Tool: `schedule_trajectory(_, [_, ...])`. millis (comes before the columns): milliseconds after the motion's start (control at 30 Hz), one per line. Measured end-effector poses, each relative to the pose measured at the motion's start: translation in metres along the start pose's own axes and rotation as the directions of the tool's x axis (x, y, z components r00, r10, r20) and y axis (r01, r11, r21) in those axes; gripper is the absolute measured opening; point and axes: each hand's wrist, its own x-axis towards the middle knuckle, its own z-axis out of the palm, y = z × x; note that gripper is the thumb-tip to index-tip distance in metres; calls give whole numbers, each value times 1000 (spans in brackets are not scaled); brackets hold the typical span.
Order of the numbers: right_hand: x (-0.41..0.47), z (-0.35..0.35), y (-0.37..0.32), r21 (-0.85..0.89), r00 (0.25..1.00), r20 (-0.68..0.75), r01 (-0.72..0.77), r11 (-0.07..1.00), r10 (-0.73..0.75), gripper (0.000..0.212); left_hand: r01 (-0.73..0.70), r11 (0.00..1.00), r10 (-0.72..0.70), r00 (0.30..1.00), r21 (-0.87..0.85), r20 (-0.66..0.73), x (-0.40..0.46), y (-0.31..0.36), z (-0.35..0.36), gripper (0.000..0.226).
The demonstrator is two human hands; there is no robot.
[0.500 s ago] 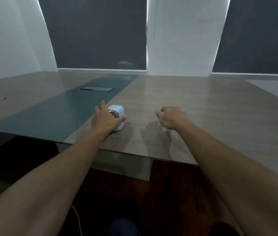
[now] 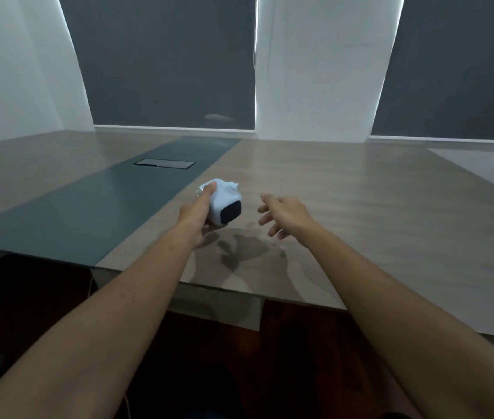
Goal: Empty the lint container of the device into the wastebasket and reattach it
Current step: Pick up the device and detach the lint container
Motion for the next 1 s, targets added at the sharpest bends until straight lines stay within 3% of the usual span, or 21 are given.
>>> schedule_trajectory(100, [-6,-6,-4,193,972,194,-169,967,131,72,-11,1000,13,994,-23,109,-5,0,23,42])
schedule_trajectory(200, [-5,-10,0,322,963,239,-198,926,123,80,-16,1000,16,981,0,196,-9,-3,40,53])
schedule_trajectory(400, [-1,-27,22,470,971,203,-210,857,126,46,-52,998,39,955,35,293,-14,-9,62,52])
schedule_trajectory(500, [1,-36,34,498,974,196,-198,844,113,51,-69,995,41,939,70,343,-15,-13,67,38])
schedule_trajectory(567, [2,-40,41,507,978,179,-181,843,102,54,-81,992,42,930,92,366,-14,-14,69,30])
schedule_trajectory(667, [2,-44,47,557,989,137,-129,820,63,45,-112,987,58,918,118,391,-14,-16,74,38])
schedule_trajectory(833, [3,-47,49,634,992,-72,-38,772,108,39,-149,984,93,903,101,419,-18,-16,87,48])
schedule_trajectory(1000, [5,-53,57,656,975,-179,15,754,136,42,-164,982,110,895,89,433,-23,-16,100,37])
